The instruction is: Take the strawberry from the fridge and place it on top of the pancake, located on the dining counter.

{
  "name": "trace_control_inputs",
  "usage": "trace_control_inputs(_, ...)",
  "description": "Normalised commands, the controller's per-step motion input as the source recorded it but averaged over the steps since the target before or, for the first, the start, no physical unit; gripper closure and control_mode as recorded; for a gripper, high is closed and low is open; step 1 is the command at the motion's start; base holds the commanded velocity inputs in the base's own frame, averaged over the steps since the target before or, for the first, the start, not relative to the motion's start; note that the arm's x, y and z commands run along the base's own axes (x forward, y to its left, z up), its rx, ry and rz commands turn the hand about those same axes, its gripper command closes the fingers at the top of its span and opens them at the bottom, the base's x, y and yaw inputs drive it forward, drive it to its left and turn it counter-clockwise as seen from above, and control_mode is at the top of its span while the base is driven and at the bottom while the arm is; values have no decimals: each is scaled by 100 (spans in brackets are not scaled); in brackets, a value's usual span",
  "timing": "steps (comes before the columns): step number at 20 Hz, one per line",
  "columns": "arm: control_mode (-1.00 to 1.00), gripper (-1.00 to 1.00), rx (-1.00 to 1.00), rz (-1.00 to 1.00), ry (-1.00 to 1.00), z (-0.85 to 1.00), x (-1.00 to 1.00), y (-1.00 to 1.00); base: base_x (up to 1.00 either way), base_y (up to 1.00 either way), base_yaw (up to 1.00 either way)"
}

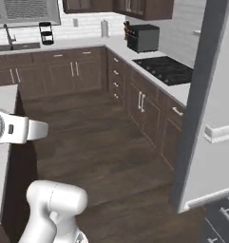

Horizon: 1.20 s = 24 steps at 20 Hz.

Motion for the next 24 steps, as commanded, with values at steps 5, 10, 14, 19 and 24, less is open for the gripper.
trace_control_inputs(5, 100, 100, 0, 0, 0, 0, 0, 0, -47, -12, 92)
trace_control_inputs(10, 100, 100, 0, 0, 0, 0, 0, 0, -50, -12, 66)
trace_control_inputs(14, 100, 100, 0, 0, 0, 0, 0, 0, -65, 3, 53)
trace_control_inputs(19, 100, 100, 0, 0, 0, 0, 0, 0, -81, 81, 36)
trace_control_inputs(24, 100, 100, 0, 0, 0, 0, 0, 0, -94, 89, 38)
